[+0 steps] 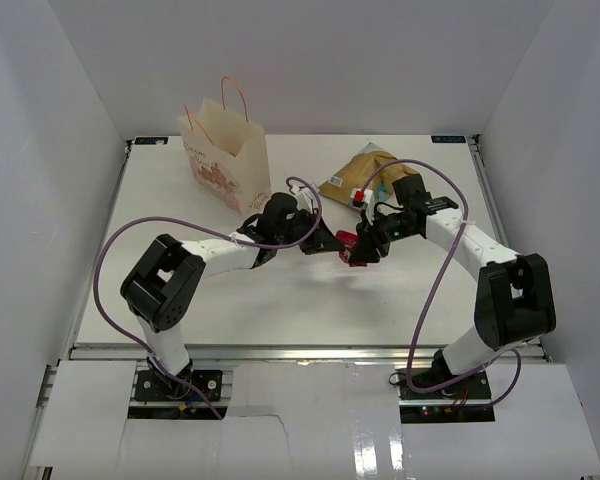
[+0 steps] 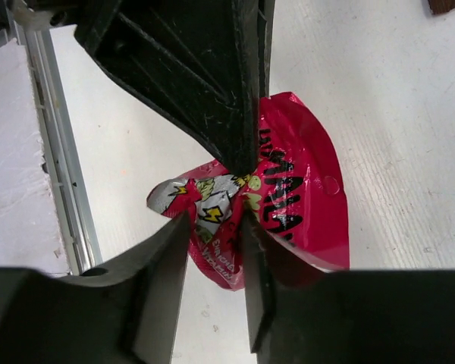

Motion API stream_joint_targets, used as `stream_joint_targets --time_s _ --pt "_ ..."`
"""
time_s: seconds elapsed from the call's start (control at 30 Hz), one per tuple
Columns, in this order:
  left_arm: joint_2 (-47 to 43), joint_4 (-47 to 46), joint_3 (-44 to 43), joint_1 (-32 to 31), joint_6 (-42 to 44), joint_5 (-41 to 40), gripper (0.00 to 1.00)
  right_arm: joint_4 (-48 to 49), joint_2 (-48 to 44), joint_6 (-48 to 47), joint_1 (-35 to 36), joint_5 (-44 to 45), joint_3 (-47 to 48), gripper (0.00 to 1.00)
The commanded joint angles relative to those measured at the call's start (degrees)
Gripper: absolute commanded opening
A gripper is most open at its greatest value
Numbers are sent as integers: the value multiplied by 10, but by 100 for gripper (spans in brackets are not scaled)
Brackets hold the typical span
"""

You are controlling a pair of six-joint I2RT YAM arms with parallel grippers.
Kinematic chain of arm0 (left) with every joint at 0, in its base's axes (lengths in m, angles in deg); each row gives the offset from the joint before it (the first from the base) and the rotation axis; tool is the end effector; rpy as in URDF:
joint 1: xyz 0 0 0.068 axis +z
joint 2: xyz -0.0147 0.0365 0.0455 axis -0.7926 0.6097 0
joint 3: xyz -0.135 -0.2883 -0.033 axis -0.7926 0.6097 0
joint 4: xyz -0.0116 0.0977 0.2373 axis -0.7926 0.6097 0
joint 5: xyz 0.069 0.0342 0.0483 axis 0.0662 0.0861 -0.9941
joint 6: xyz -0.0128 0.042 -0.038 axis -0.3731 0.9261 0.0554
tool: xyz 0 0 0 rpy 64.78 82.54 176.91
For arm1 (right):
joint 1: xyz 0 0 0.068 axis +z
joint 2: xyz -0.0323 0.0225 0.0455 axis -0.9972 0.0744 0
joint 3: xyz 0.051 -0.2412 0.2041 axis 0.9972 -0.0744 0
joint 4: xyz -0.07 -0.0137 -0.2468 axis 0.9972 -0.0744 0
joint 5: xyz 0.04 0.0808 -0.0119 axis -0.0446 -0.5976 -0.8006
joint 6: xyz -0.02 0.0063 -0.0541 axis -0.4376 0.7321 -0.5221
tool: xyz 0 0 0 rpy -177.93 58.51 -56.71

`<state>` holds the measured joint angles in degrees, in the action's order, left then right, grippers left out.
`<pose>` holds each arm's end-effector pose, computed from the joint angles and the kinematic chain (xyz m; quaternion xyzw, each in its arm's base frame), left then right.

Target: Place the snacks into the paper bag

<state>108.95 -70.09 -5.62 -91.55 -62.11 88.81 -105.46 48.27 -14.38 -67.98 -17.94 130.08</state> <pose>0.2994 -0.2698 0.2449 0.0541 0.8335 -0.5089 0.2080 0.2829 0.1227 0.2833 -0.4904 0.7445 0.3467 0.2916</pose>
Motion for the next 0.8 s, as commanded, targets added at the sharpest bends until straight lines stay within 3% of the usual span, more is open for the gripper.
stream_joint_targets --time_s 0.0,0.1,0.3,0.53,0.77 --pt "-35 42 -18 -1 52 -30 0 -5 -25 7 11 -33 18 46" --pt "-65 163 -56 0 137 -105 0 -5 -28 20 6 -34 41 60" --pt "-147 303 -108 49 246 -215 0 -5 -29 42 -6 -41 101 63" --pt "-227 327 -175 146 269 -256 0 3 -20 52 -12 -19 112 63" --pt "-192 334 -299 211 262 -376 0 29 -17 79 -12 7 93 64"
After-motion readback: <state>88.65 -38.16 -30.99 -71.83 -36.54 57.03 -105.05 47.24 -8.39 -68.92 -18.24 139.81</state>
